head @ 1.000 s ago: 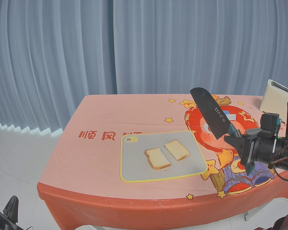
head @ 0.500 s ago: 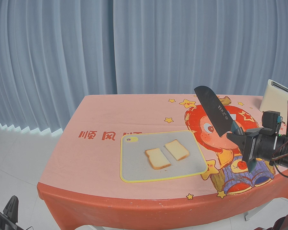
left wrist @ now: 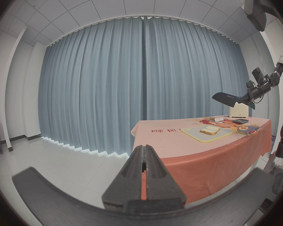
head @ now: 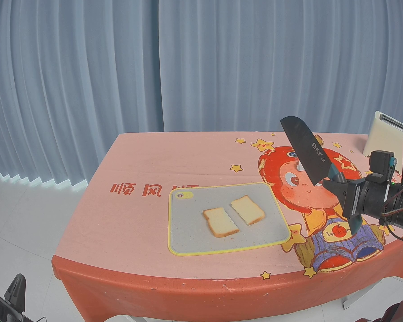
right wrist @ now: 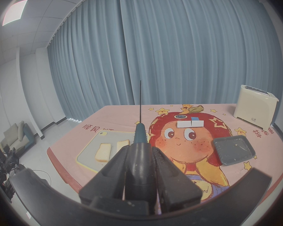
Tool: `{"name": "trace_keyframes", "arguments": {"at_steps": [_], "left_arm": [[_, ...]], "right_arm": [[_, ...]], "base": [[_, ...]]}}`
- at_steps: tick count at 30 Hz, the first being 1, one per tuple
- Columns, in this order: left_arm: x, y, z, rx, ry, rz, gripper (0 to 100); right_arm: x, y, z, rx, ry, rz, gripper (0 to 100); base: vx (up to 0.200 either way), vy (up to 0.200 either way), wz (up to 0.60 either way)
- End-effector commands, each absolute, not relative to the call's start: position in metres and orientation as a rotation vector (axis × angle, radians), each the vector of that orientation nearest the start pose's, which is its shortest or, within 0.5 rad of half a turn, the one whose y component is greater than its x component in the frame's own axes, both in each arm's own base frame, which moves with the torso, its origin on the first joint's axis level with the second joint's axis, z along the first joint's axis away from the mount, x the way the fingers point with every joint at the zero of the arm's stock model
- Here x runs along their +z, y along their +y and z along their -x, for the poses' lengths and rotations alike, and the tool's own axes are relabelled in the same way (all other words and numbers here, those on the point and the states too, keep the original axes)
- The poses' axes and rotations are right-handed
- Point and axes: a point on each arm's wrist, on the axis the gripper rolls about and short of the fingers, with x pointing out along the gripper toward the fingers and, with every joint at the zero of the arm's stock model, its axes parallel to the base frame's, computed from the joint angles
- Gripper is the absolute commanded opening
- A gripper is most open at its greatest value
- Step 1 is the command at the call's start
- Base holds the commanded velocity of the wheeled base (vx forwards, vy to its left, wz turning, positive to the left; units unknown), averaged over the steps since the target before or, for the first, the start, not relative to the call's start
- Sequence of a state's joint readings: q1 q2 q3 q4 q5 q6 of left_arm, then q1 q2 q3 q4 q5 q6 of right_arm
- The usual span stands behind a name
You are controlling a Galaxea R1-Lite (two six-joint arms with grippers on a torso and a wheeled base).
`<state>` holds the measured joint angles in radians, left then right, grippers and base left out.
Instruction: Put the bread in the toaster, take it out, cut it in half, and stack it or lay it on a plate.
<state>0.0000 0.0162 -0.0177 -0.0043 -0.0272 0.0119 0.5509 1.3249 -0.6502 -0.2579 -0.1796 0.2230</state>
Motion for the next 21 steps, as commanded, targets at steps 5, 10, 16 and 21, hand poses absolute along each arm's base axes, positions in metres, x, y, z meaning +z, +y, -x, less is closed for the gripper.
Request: {"name": "trace_keyframes", "arguments": {"at_steps": [5,10,16,21], "left_arm": [[0.076,-0.001,0.023,-0.028,-0.005,-0.012,0],[0.076,-0.001,0.023,-0.028,-0.005,-0.012,0],[0.076,-0.001,0.023,-0.028,-0.005,-0.011,0],[0.076,-0.001,0.023,-0.028,-0.005,-0.012,0]], "right_arm": [[0.199,0.101,-0.179,0.306,0.429,-0.071,0],[0.2,0.097,-0.181,0.343,0.436,-0.086,0],[0.201,0.093,-0.182,0.334,0.435,-0.084,0],[0.201,0.09,-0.185,0.316,0.433,-0.084,0]], "base": [[0.0,0.0,0.0],[0.0,0.0,0.0],[0.0,0.0,0.0],[0.0,0.0,0.0]]}}
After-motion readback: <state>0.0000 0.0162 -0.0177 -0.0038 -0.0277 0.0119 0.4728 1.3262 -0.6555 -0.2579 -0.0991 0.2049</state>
